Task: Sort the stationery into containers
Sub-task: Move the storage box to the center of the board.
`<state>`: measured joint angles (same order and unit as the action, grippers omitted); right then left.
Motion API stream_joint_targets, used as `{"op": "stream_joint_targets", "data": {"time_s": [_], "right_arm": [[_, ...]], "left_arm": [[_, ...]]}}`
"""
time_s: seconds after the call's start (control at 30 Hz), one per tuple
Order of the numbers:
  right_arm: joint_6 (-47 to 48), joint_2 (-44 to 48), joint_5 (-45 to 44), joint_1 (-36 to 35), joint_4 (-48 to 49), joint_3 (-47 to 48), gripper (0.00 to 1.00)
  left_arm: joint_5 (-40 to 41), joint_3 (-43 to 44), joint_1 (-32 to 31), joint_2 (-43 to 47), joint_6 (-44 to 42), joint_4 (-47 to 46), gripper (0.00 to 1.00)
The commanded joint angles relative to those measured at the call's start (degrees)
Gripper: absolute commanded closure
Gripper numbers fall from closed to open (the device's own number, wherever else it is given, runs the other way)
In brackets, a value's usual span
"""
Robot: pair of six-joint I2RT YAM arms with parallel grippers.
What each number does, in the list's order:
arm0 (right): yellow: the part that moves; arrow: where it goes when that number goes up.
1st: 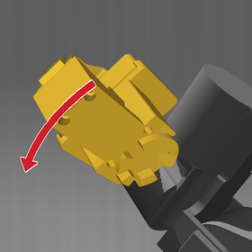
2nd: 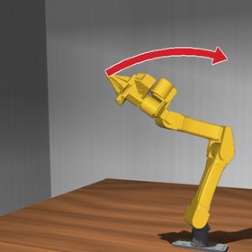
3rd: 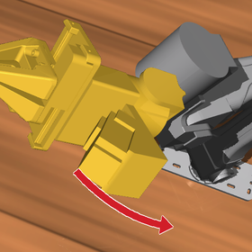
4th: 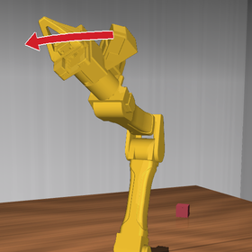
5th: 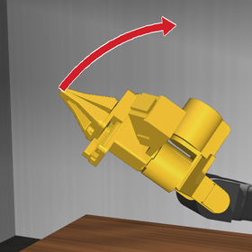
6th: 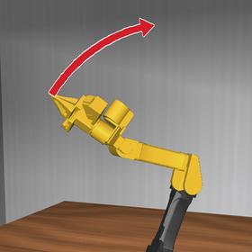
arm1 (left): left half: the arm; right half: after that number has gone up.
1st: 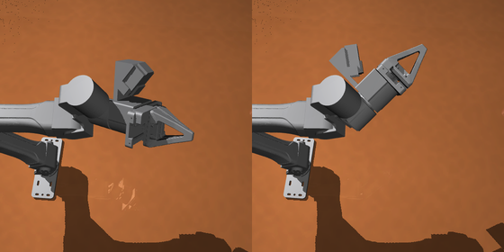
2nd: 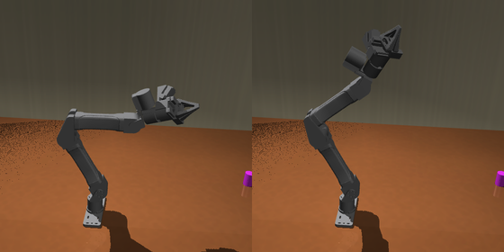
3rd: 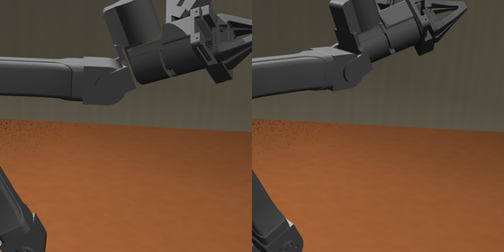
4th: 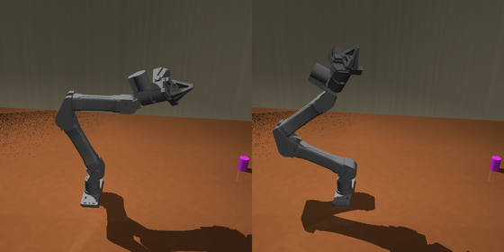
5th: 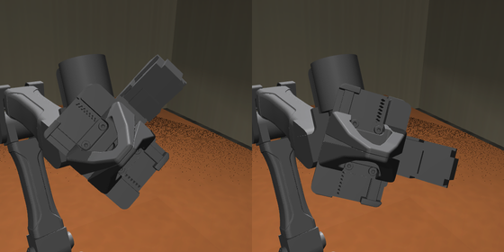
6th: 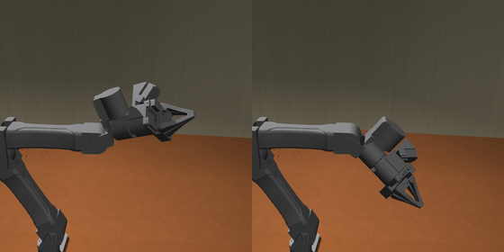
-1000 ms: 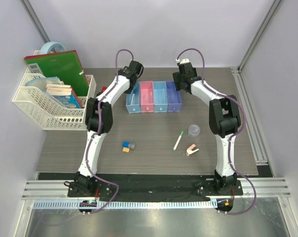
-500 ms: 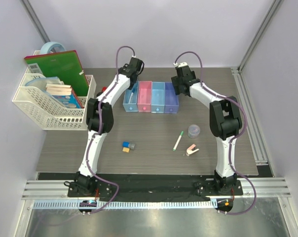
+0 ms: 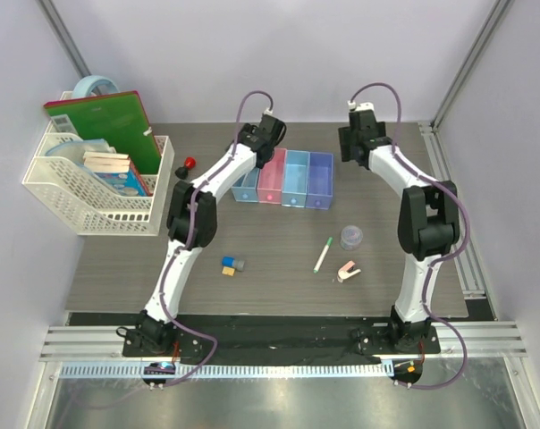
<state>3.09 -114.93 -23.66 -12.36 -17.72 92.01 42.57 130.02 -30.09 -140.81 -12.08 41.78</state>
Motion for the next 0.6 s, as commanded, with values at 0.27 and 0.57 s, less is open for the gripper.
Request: {"op": "stream_joint_targets", "data": {"time_s": [0.27,0.57], "right_arm": [[-0.19,4.19,2.39,3.22,0.75,-5.70,0.15],[-1.33,4.81,3.71,5.76,0.75,-6.84,0.15]], "left_arm": [[15.77,-3.88,-3.22,5.20,-10.58,-11.09,0.44],[23.35,-5.65,-8.41,2.65,-21.76,-24.02,0.43]]}}
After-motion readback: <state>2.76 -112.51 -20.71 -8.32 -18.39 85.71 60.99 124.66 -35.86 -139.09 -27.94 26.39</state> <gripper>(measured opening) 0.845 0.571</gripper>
